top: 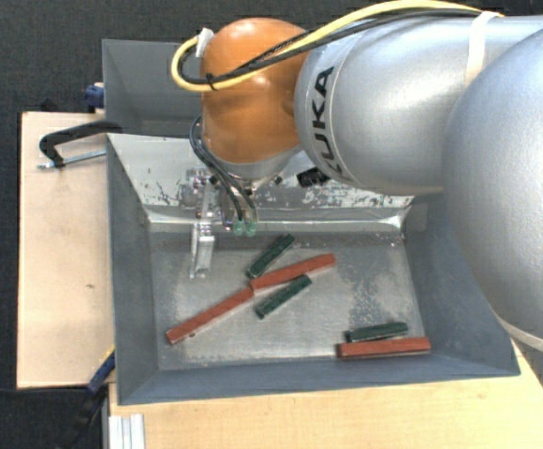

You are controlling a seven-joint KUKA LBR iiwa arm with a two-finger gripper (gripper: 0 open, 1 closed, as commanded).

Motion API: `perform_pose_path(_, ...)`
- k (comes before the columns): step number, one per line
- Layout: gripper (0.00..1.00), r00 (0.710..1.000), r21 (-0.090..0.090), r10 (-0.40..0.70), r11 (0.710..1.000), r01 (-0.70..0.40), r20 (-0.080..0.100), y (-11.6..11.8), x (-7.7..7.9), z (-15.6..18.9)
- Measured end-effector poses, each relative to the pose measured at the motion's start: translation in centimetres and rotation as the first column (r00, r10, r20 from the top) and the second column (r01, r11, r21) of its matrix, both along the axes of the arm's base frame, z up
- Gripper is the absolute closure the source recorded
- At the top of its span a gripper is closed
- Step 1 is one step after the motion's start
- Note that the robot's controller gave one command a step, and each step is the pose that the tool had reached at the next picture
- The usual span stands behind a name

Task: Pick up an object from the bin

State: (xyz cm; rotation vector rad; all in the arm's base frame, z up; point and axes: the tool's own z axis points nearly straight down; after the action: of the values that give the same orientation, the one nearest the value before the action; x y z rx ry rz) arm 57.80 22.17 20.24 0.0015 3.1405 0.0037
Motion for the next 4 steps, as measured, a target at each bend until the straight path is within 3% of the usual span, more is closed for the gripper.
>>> perform_pose_path(1,0.00,1.000,0.000,0.000,1.000,0.000,0.000,0.0,0.0,0.0)
perform_pose_path(2,0.00,0.993,0.000,0.114,0.993,-0.114,0.004,-1.6,-0.7,-3.8)
perform_pose_path(3,0.00,0.976,-0.001,0.217,0.976,-0.217,0.005,-1.5,-2.5,-9.7)
perform_pose_path(4,0.00,0.962,0.000,0.272,0.962,-0.272,-0.006,-5.4,-2.2,-11.8)
